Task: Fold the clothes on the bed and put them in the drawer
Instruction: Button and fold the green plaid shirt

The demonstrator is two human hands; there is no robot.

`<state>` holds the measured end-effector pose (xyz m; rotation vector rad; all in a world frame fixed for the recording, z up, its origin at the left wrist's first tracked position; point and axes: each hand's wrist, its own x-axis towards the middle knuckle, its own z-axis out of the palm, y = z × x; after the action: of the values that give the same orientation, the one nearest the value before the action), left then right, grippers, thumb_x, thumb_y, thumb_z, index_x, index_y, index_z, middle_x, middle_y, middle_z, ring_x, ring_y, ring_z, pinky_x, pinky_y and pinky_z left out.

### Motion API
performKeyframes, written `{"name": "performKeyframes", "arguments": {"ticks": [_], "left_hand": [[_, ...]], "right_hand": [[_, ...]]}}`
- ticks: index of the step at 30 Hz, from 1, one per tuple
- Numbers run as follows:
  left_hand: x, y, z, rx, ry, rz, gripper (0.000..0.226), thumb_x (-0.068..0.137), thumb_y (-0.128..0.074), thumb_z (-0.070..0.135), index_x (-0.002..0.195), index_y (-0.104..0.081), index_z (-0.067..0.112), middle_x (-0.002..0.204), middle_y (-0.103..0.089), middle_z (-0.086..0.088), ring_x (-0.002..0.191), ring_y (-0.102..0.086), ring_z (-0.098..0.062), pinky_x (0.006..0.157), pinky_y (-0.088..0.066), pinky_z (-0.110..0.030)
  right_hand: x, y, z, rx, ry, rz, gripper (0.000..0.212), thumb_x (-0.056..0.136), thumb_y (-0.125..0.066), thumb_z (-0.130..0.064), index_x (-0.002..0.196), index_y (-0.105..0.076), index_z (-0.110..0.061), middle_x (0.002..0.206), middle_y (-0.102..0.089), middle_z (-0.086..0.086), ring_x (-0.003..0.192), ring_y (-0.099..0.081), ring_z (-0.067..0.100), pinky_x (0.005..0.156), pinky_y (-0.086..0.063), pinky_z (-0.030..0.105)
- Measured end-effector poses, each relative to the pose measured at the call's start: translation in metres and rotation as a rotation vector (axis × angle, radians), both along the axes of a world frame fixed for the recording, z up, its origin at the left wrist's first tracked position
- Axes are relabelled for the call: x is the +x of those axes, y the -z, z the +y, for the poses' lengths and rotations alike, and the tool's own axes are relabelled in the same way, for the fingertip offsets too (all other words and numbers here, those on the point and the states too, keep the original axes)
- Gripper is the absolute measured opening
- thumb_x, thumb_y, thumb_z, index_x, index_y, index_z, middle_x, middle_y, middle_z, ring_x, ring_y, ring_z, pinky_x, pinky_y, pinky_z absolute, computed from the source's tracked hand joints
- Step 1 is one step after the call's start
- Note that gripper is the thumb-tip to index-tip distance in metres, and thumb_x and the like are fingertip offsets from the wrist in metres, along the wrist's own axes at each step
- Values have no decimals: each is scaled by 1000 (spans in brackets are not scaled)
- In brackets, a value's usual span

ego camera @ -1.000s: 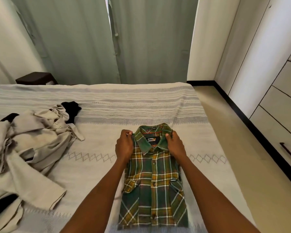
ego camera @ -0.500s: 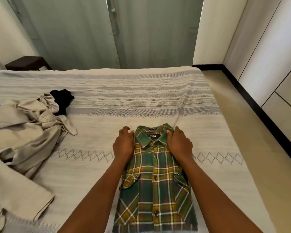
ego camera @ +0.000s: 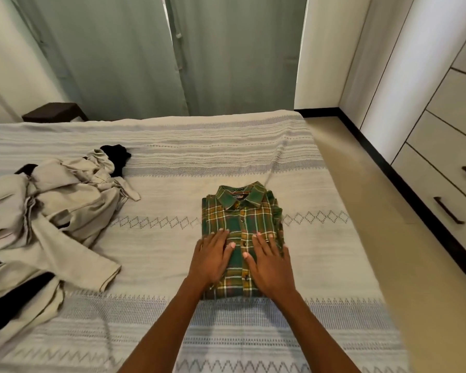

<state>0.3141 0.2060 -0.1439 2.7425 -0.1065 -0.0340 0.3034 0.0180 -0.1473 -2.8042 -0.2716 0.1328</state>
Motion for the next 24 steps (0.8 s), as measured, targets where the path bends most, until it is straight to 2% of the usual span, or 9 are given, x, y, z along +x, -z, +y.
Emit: {"name": "performKeyframes", "arguments": {"ticks": [2,3,9,12,15,19,21,23,24], "left_hand": [[-19,15,2,52,-11,121,64,101,-10,60,158,-1,34,167,2,6,154,1,-19,122,0,-47],[-24,19,3,91,-21,136,66,99,-7,62,158,6,35,166,10,6,153,8,-19,121,4,-48],[-24,12,-2,287,-50,114,74,93,1,65,158,6,30,167,7,0,153,5,-25,120,5,-52],[-32,19,7,99,-83,102,76,91,0,71,158,4,34,167,6,0,154,0,-25,122,-2,-49],[-58,24,18,-80,-30,19,75,92,-1,74,156,12,37,165,19,3,153,6,-19,123,3,-44],[-103,26,33,31,196,-49,86,91,-21,80,156,12,34,162,26,9,149,26,-13,121,13,-41],[-112,35,42,101,212,-79,85,92,-34,76,158,0,34,166,13,8,152,14,-16,123,4,-40],[-112,33,43,120,166,-95,71,93,-43,61,155,-23,34,164,-20,5,149,-23,-22,119,-25,-43],[-112,29,41,143,148,-134,63,91,-45,55,149,-35,33,156,-39,3,138,-44,-23,108,-42,-42]], "right_hand": [[-12,10,-8,-27,1,-5,67,102,-10,-63,161,-5,-32,166,3,-13,155,6,20,122,2,52],[-17,14,-9,-33,5,-15,67,101,-11,-63,160,-5,-33,166,4,-14,155,6,21,122,1,53],[-10,5,-4,-72,10,83,68,102,-16,-63,161,-8,-30,168,-1,-11,155,7,23,122,1,55],[-11,6,-13,52,-37,58,72,99,-16,-67,160,-6,-31,166,6,-12,155,9,20,124,-1,50],[-37,20,-38,230,-88,-10,76,96,-17,-73,160,-4,-35,165,13,-16,153,15,10,126,-2,45],[-73,31,-61,88,-204,-68,93,87,-30,-86,159,3,-38,165,17,-13,152,20,11,124,5,37],[-77,33,-61,69,-184,-107,86,93,-33,-78,160,-3,-34,167,6,-9,155,7,15,125,-4,39],[-76,30,-55,116,-117,-129,75,94,-38,-61,159,-18,-28,166,-19,-3,153,-19,21,124,-20,42],[-76,26,-51,126,-81,-132,72,92,-39,-55,156,-25,-24,162,-30,0,148,-30,22,121,-28,43]]}}
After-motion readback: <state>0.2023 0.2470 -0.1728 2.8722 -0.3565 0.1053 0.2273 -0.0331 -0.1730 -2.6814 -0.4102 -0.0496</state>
